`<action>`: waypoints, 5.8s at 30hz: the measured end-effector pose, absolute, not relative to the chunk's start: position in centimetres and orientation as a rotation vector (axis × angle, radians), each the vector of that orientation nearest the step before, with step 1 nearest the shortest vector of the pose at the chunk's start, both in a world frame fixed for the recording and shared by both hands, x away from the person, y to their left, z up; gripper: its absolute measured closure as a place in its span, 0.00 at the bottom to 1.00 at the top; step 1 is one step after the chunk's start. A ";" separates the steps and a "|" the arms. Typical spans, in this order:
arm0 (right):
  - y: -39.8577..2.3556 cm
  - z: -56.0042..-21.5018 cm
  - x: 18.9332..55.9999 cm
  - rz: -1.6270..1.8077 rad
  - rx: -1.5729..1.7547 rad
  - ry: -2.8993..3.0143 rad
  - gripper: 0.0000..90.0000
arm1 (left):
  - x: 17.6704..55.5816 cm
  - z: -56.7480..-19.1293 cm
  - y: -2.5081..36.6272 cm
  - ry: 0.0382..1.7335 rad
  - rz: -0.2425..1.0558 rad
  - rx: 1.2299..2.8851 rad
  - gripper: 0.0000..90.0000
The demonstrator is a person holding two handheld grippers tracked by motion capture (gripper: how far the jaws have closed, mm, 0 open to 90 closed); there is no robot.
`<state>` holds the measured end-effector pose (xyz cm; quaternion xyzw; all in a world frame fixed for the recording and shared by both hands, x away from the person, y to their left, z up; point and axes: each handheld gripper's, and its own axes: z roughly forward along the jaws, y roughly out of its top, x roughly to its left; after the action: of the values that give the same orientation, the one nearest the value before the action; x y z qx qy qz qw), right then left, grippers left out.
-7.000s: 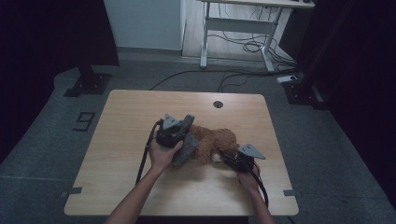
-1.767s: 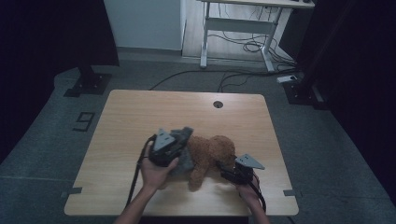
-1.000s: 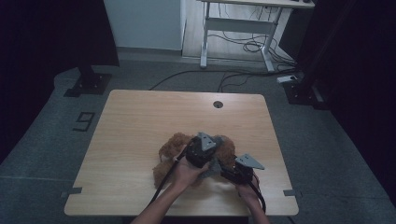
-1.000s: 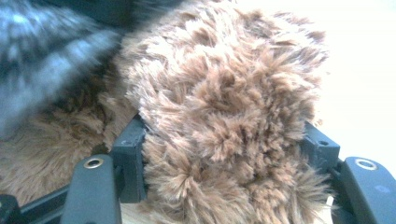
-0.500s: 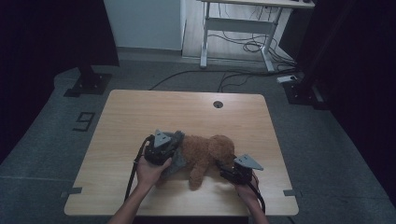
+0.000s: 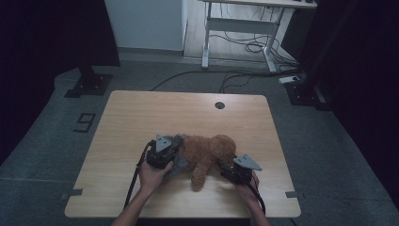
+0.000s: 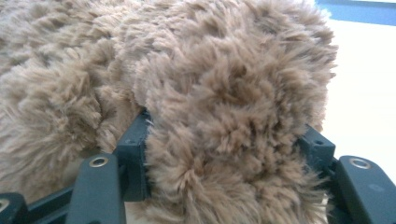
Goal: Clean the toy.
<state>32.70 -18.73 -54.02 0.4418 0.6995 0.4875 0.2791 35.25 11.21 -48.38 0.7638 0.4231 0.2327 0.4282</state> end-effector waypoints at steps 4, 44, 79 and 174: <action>-18.6 -54.0 34.0 1.300 1.196 1.853 0.44 | 36.6 -48.7 10.8 1.056 0.610 1.893 0.88; -22.0 -50.2 35.4 1.425 1.238 2.006 0.05 | 35.1 -48.3 7.9 0.883 0.521 1.957 0.88; -19.2 -54.4 32.0 1.323 1.061 1.954 0.38 | 37.5 -45.5 -6.7 0.841 0.213 2.034 0.86; -19.3 -54.8 31.9 1.329 1.087 1.963 0.36 | 40.5 -48.3 12.9 1.239 0.358 1.974 0.88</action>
<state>31.88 -19.30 -54.81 0.4022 0.7261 0.4915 0.2635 40.48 12.90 -48.28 0.7738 0.4856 0.1402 0.3819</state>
